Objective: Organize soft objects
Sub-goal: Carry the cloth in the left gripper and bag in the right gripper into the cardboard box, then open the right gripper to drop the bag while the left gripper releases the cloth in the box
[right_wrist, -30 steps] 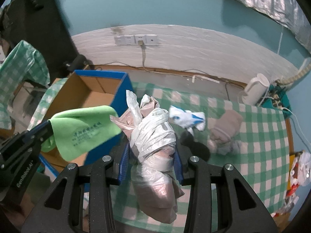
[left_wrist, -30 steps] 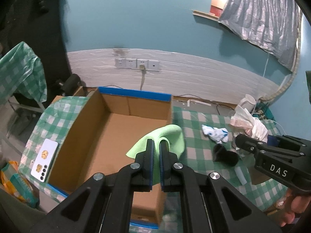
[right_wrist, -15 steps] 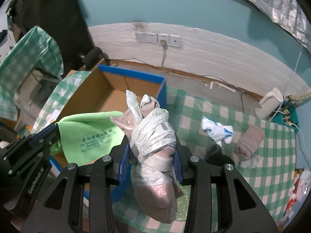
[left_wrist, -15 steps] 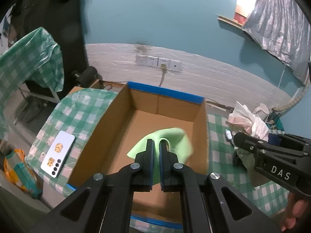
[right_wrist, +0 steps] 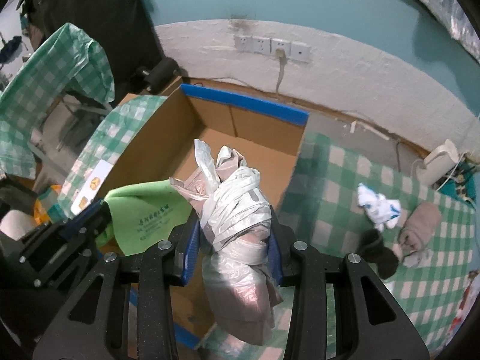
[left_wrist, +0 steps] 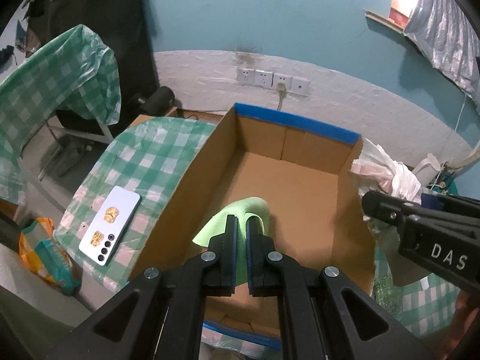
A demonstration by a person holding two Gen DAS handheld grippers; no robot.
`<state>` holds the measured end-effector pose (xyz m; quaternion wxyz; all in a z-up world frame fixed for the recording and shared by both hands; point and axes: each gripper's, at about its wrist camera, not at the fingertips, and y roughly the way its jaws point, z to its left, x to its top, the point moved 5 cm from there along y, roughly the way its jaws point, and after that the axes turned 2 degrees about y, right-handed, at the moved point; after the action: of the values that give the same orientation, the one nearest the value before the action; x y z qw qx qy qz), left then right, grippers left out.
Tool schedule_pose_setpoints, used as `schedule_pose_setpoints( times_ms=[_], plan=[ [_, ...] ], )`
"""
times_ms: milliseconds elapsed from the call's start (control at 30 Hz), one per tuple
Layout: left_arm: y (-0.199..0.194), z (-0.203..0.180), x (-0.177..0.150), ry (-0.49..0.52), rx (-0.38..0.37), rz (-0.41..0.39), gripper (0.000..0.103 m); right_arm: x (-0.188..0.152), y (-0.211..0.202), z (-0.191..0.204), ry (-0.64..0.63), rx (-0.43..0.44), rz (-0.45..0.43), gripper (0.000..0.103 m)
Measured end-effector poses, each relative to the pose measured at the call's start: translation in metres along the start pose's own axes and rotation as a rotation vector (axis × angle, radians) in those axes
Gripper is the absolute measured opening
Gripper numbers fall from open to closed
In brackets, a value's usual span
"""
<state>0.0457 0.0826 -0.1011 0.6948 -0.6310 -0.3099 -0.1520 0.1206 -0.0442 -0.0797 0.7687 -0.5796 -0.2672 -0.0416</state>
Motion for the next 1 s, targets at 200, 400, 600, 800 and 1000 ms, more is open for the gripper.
schedule_pose_setpoints(
  times_ms=[200,400,600,800,1000],
  plan=[
    [0.009,0.007,-0.005,0.0,0.039,0.029,0.006,0.001,0.008,0.008,0.001,0.011,0.016,0.042],
    [0.015,0.014,-0.007,-0.033,0.065,0.067,0.045,0.001,0.01,0.009,0.013,0.017,0.009,0.068],
    [0.009,0.017,-0.003,-0.045,0.089,0.03,0.054,0.003,0.002,0.008,0.014,0.014,-0.025,0.071],
    [0.009,0.012,-0.004,-0.025,0.087,0.032,0.054,0.002,-0.004,-0.002,0.028,0.001,-0.034,0.071],
    [0.007,0.006,-0.003,-0.025,0.067,0.032,0.056,-0.003,-0.011,-0.013,0.038,-0.01,-0.041,0.071]
  ],
)
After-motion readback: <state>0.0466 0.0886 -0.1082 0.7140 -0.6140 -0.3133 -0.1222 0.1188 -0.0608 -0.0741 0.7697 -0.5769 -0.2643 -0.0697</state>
